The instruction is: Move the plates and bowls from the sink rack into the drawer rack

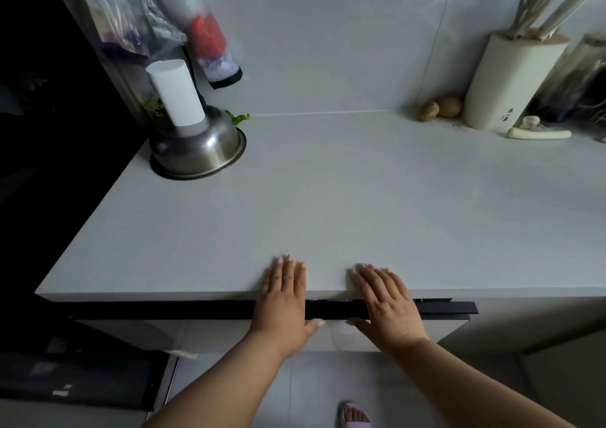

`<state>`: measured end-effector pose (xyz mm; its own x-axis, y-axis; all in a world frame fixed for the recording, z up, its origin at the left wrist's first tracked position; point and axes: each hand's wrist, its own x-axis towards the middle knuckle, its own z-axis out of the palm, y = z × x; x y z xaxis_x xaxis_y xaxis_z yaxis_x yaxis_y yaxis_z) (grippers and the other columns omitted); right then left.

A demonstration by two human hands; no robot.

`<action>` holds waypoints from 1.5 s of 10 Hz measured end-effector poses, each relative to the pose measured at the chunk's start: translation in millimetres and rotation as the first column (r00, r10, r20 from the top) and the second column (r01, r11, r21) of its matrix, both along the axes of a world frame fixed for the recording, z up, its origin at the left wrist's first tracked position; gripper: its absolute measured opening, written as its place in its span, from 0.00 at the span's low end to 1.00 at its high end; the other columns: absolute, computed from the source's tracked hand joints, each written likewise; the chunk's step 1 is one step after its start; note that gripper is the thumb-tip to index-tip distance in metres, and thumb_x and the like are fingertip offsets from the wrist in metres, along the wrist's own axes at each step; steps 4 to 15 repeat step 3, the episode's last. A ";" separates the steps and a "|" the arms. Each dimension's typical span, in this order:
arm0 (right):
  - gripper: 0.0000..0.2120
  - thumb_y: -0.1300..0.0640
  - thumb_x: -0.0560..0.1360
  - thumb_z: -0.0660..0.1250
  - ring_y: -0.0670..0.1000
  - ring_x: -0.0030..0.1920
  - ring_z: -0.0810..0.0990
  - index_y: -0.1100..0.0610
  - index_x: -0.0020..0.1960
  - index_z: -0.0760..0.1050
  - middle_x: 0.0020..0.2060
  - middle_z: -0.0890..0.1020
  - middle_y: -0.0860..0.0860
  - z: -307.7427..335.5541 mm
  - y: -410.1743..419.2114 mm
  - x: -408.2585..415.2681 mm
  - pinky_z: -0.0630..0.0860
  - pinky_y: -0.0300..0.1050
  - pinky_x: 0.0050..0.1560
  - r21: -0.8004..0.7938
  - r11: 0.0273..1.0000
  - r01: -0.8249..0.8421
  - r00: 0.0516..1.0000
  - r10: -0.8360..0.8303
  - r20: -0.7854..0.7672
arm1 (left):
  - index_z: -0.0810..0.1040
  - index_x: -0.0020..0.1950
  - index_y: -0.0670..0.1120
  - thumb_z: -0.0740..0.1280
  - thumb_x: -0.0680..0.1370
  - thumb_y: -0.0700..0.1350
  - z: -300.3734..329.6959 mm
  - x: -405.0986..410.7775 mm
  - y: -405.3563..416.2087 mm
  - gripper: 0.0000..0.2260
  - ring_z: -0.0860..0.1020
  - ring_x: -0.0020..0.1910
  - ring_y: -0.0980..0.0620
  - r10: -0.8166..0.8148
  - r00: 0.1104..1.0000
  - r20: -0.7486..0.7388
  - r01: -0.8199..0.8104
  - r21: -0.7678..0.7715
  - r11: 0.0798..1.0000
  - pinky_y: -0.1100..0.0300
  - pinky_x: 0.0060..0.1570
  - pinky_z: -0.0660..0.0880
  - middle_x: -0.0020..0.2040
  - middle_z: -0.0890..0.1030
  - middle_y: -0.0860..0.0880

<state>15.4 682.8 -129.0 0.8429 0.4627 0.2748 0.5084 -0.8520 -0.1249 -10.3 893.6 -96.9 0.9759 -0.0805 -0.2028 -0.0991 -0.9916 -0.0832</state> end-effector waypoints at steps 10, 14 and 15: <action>0.32 0.34 0.71 0.57 0.53 0.61 0.75 0.55 0.65 0.73 0.59 0.78 0.50 32.8 6.1 2.6 0.65 0.40 0.64 0.217 0.966 0.138 0.983 -0.106 -0.152 | 0.33 0.77 0.51 0.45 0.79 0.66 8.8 16.1 4.8 0.35 0.28 0.74 0.47 0.092 0.984 -0.149 -0.121 -0.194 0.973 0.47 0.73 0.31 0.76 0.30 0.46; 0.32 0.34 0.71 0.57 0.53 0.61 0.75 0.55 0.65 0.73 0.59 0.78 0.50 32.8 6.1 2.6 0.65 0.40 0.64 0.217 0.966 0.138 0.983 -0.106 -0.152 | 0.33 0.77 0.51 0.45 0.79 0.66 8.8 16.1 4.8 0.35 0.28 0.74 0.47 0.092 0.984 -0.149 -0.121 -0.194 0.973 0.47 0.73 0.31 0.76 0.30 0.46; 0.32 0.34 0.71 0.57 0.53 0.61 0.75 0.55 0.65 0.73 0.59 0.78 0.50 32.8 6.1 2.6 0.65 0.40 0.64 0.217 0.966 0.138 0.983 -0.106 -0.152 | 0.33 0.77 0.51 0.45 0.79 0.66 8.8 16.1 4.8 0.35 0.28 0.74 0.47 0.092 0.984 -0.149 -0.121 -0.194 0.973 0.47 0.73 0.31 0.76 0.30 0.46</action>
